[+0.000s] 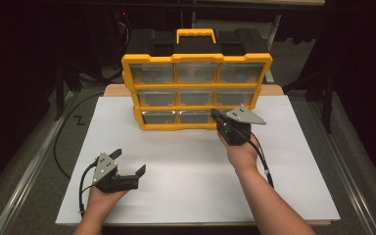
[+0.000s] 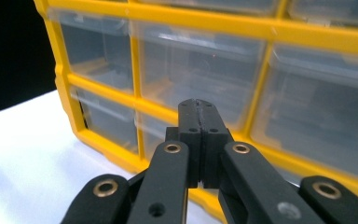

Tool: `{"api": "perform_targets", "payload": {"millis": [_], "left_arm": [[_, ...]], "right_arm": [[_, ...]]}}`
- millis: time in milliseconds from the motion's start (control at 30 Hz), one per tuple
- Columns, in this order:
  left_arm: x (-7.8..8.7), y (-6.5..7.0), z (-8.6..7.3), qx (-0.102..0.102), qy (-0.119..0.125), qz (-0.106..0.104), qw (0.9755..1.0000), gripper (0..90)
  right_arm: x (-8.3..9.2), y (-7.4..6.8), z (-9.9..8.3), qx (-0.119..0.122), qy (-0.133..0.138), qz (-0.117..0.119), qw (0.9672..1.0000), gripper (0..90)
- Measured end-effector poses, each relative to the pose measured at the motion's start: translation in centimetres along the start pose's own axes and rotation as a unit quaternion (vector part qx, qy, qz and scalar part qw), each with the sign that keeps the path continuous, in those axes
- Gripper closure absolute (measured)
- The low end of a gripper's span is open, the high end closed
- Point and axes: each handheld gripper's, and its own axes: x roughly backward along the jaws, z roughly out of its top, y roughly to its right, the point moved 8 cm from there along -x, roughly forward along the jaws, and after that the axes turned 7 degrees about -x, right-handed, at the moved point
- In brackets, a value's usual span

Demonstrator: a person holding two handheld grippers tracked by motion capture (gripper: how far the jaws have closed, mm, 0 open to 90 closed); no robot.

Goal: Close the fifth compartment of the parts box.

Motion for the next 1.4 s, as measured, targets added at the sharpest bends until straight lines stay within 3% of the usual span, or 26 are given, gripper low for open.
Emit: {"api": "perform_targets", "payload": {"millis": [567,800,1067,1267,1333,1400], "left_arm": [[-0.1,-0.5,-0.3,0.001,-0.009,0.011,0.9999,0.0],[0.0,-0.7,-0.3,0.002,-0.011,0.017,0.9998,0.1],[0.2,-0.5,-0.2,0.0,-0.011,0.015,0.9998,0.0],[0.0,-0.3,-0.1,-0.003,-0.009,0.009,0.9999,0.1],[0.0,-0.2,-0.1,-0.003,-0.009,0.008,0.9999,0.0],[0.1,-0.3,-0.1,-0.003,-0.008,0.008,0.9999,0.1]], "right_arm": [[5.7,4.9,-8.0,-0.006,-0.048,-0.013,0.9988,90.0],[8.3,6.1,-8.7,-0.01,-0.041,-0.018,0.9989,90.0],[11.9,8.6,-9.7,-0.025,-0.03,-0.043,0.9983,90.0],[12.0,9.7,-9.9,-0.038,-0.026,-0.062,0.997,90.0],[11.6,9.7,-10.1,-0.045,-0.029,-0.057,0.9969,90.0],[11.3,9.3,-10.4,-0.037,-0.038,-0.05,0.9973,89.3]]}}
